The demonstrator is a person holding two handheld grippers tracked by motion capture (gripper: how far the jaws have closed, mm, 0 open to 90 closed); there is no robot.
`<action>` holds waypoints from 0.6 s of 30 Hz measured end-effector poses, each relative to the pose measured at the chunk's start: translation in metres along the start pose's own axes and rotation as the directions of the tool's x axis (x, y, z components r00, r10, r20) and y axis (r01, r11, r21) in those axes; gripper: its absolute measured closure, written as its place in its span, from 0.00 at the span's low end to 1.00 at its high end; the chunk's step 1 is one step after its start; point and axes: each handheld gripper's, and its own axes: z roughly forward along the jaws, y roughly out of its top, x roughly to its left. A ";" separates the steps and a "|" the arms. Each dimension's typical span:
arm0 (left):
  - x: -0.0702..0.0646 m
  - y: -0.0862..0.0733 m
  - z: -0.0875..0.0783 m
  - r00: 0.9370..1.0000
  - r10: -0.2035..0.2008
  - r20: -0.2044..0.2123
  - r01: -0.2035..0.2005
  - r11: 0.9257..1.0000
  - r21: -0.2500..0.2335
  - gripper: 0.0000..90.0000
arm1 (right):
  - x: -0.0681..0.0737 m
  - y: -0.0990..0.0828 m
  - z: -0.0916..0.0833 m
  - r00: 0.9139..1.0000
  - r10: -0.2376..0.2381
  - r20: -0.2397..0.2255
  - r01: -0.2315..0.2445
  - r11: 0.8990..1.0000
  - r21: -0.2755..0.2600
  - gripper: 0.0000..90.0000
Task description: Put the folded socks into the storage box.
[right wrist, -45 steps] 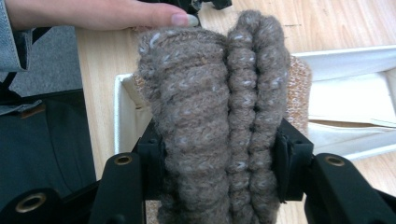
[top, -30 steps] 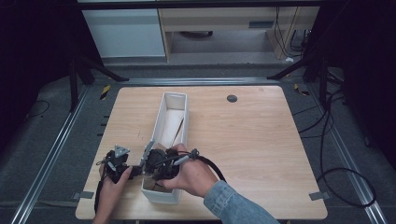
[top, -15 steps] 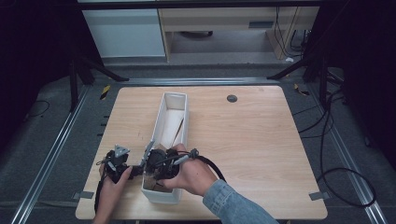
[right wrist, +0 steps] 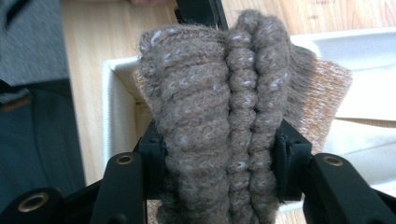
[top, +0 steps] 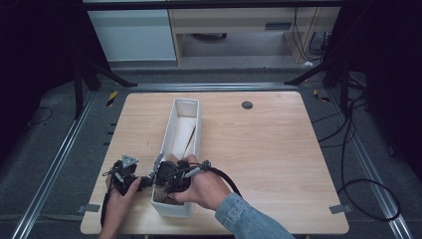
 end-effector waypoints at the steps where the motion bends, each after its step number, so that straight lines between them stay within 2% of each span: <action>1: 0.000 0.000 0.000 1.000 -0.002 0.000 0.002 1.000 -0.001 0.00 | 0.000 -0.001 0.004 1.000 -0.002 0.004 0.001 1.000 0.017 0.55; 3: 0.000 0.000 0.000 1.000 0.002 0.000 -0.002 1.000 0.002 0.00 | -0.002 -0.006 0.013 1.000 0.017 -0.010 -0.016 1.000 0.023 0.55; 6: 0.000 0.000 0.000 1.000 0.002 0.000 -0.002 1.000 0.002 0.00 | -0.005 -0.009 0.016 0.999 0.036 -0.023 -0.036 0.999 0.009 0.55; 13: 0.000 0.000 0.000 1.000 0.003 0.000 -0.003 1.000 0.002 0.00 | -0.006 -0.010 0.014 0.999 0.034 -0.021 -0.034 0.999 0.007 0.51; 18: 0.000 0.000 0.000 1.000 0.003 0.000 -0.003 1.000 0.002 0.00 | -0.008 -0.011 0.012 0.999 0.039 -0.021 -0.039 0.999 0.006 0.45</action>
